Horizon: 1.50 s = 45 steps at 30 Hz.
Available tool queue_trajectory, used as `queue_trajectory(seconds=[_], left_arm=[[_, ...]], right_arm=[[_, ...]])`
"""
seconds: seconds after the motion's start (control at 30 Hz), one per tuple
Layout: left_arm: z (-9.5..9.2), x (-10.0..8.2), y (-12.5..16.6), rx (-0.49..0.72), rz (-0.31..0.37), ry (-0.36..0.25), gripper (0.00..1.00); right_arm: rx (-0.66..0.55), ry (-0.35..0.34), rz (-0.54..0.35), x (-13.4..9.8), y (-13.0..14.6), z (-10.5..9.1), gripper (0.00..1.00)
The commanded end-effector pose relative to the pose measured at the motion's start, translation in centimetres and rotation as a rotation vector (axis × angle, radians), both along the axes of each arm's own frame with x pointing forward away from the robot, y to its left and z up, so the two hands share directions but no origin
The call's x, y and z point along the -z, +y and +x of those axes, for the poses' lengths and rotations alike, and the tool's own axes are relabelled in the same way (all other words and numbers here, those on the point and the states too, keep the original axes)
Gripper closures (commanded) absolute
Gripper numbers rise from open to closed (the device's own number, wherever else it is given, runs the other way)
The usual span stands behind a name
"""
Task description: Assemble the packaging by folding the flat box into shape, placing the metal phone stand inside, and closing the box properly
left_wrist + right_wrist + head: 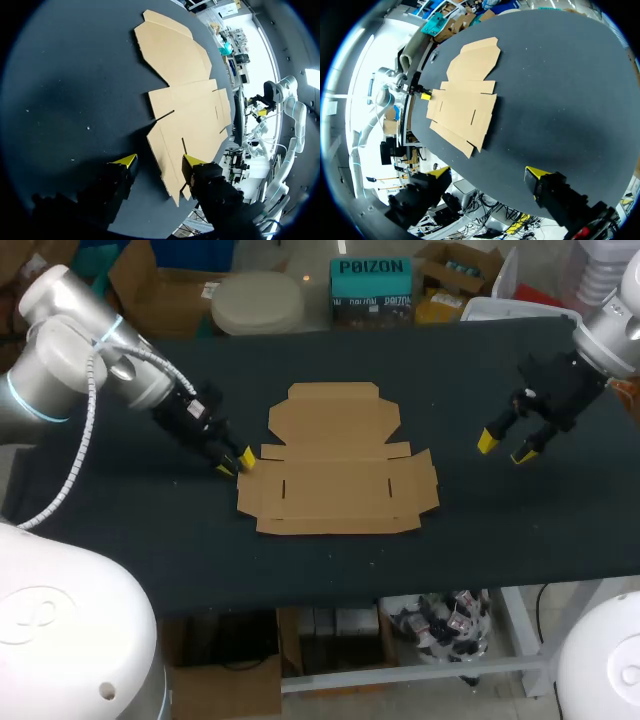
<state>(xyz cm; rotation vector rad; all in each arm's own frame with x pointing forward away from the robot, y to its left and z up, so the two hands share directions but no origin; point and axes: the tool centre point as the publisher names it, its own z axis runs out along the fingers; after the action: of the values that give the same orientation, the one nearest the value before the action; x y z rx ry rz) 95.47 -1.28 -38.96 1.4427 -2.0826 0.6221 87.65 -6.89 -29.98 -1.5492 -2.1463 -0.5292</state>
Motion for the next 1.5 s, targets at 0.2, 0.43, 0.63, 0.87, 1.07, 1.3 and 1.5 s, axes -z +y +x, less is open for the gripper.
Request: queue_trajectory(seconds=[0.2,0.43,0.63,0.87,1.07,1.3,1.5], left_arm=[[-0.4,0.1,0.2,0.039,0.018,0.056,1.0],[-1.7,0.0,-0.6,0.023,-0.006,0.042,1.0],[-3.0,-0.5,-1.4,-0.006,-0.047,0.038,1.0],[-4.2,-0.7,-1.5,-0.105,-0.094,0.042,1.0],[-4.9,-0.6,-1.7,-0.152,-0.12,0.052,1.0],[-5.0,-0.7,-1.9,-0.172,-0.127,0.052,1.0],[-4.7,-0.5,-2.1,-0.175,-0.114,0.057,0.66]], right_arm=[[-0.002,0.004,-0.001,-0.1,0.0,0.0,0.0],[-0.002,0.004,-0.001,-0.1,0.0,0.0,0.0],[-0.002,0.004,-0.001,-0.1,0.0,0.0,0.0],[-0.002,0.004,-0.001,-0.1,0.0,0.0,0.0],[-0.002,0.004,-0.001,-0.1,0.0,0.0,0.0],[-0.002,0.004,-0.001,-0.1,0.0,0.0,0.0],[-0.002,0.004,-0.001,-0.1,0.0,0.0,0.0]])
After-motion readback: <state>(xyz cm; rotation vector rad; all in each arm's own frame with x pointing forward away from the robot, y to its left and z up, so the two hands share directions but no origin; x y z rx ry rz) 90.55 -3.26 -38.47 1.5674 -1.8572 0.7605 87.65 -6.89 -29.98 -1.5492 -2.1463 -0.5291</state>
